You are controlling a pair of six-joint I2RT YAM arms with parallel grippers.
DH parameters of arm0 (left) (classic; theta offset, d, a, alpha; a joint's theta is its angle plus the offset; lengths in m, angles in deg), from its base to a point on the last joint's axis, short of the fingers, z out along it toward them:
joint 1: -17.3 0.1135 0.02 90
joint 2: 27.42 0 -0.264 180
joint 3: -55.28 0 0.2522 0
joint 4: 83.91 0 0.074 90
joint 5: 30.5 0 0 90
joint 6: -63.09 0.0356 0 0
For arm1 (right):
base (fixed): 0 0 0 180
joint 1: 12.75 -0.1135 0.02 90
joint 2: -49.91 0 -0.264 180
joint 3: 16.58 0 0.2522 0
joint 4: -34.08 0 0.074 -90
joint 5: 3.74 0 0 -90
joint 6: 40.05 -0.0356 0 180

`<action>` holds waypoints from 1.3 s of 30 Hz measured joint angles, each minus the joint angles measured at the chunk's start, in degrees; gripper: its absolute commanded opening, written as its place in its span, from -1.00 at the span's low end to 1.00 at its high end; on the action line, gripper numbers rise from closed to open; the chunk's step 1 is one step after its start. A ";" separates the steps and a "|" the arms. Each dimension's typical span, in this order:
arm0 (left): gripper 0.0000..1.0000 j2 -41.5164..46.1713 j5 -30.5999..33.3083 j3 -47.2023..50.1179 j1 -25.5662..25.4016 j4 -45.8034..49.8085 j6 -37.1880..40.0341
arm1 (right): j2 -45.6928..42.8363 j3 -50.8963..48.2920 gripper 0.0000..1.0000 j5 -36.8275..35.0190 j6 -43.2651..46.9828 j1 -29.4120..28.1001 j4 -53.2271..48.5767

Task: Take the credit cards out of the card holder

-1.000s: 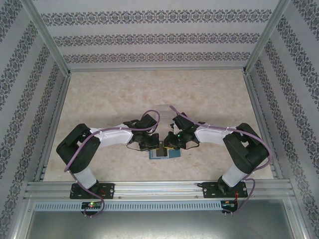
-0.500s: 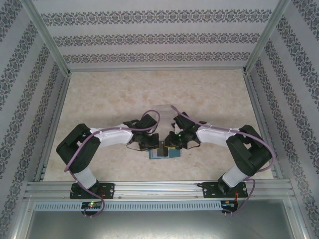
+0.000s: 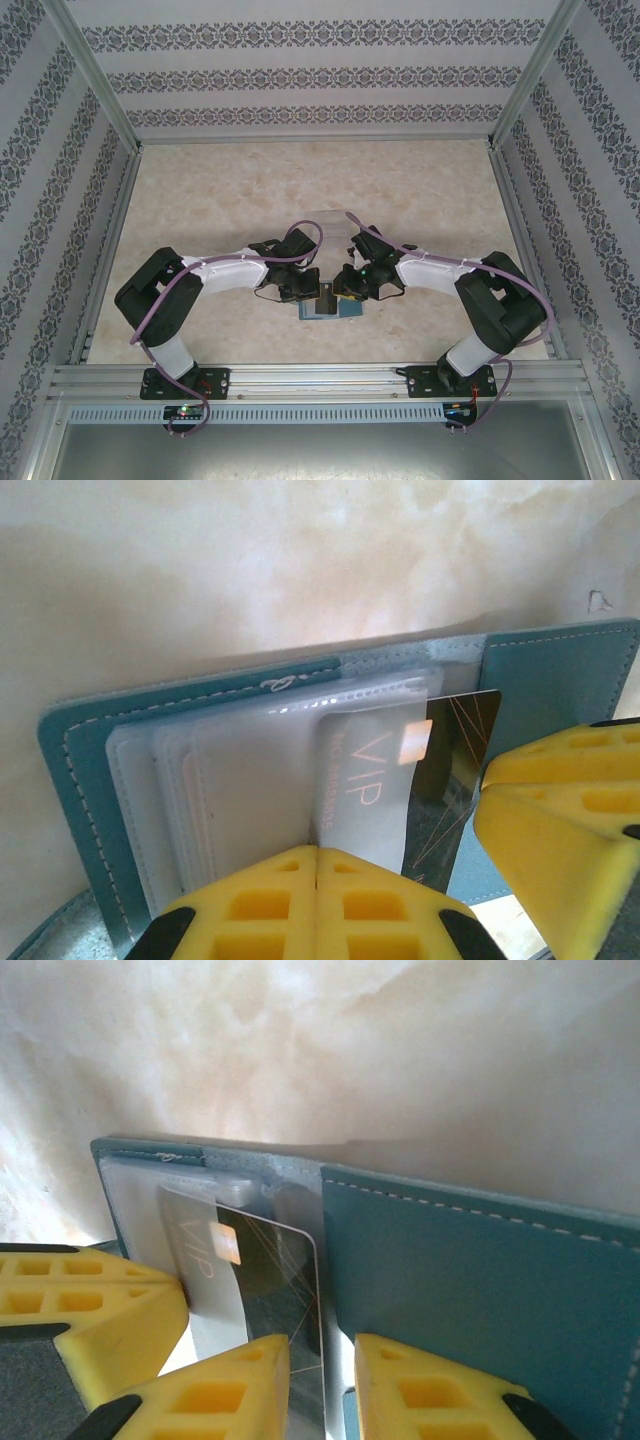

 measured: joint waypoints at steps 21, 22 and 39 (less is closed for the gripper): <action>-1.00 -0.37 -0.28 -0.28 0.00 -0.09 -0.02 | 0.85 -3.69 -0.56 5.18 -1.70 1.07 9.16; -1.00 -0.37 -0.28 -0.28 0.00 -0.09 -0.02 | 0.85 -3.69 -0.56 5.38 -1.75 1.07 9.42; -1.00 -0.46 -0.22 -0.35 0.00 -0.02 -0.02 | -1.03 -4.66 -0.68 6.25 -1.25 2.36 10.14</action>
